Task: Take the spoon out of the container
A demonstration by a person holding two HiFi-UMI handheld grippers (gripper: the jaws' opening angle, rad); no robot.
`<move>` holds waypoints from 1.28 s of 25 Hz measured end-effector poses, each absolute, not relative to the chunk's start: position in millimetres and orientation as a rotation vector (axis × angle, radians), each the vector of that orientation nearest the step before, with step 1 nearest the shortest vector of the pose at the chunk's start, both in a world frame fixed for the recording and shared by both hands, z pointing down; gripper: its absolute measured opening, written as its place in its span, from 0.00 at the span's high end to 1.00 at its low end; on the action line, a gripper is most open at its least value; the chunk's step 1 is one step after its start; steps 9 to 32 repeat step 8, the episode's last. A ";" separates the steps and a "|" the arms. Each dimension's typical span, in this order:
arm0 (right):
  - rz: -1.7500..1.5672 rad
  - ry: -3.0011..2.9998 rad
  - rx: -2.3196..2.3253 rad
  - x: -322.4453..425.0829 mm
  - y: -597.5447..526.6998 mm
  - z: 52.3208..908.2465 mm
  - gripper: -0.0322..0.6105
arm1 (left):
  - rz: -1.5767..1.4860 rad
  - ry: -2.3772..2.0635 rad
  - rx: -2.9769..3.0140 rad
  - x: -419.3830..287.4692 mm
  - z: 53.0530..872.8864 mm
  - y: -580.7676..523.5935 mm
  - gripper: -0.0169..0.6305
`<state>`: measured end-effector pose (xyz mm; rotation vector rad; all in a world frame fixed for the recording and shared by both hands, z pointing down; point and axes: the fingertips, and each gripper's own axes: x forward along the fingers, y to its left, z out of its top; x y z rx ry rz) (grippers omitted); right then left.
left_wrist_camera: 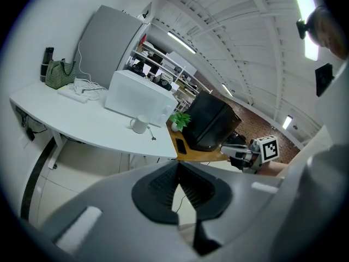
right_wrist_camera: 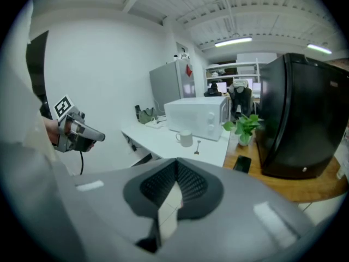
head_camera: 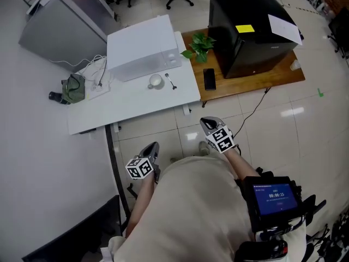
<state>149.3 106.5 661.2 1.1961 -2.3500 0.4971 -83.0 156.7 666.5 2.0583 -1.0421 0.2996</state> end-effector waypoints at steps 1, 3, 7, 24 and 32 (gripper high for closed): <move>0.497 -2.350 1.193 150.6 106.4 661.5 0.95 | 0.305 -1.035 2.066 -79.4 666.6 157.0 0.97; 0.500 -2.351 1.184 153.7 105.9 662.0 0.95 | 0.313 -1.029 2.071 -72.3 666.7 156.6 0.97; 0.499 -2.351 1.170 163.0 106.4 665.6 0.95 | 0.310 -1.025 2.065 -60.0 668.4 155.3 0.97; 0.497 -2.352 1.169 165.3 106.4 666.3 0.95 | 0.309 -1.024 2.065 -57.1 668.9 154.9 0.97; 0.497 -2.352 1.169 165.3 106.4 666.3 0.95 | 0.309 -1.024 2.065 -57.1 668.9 154.9 0.97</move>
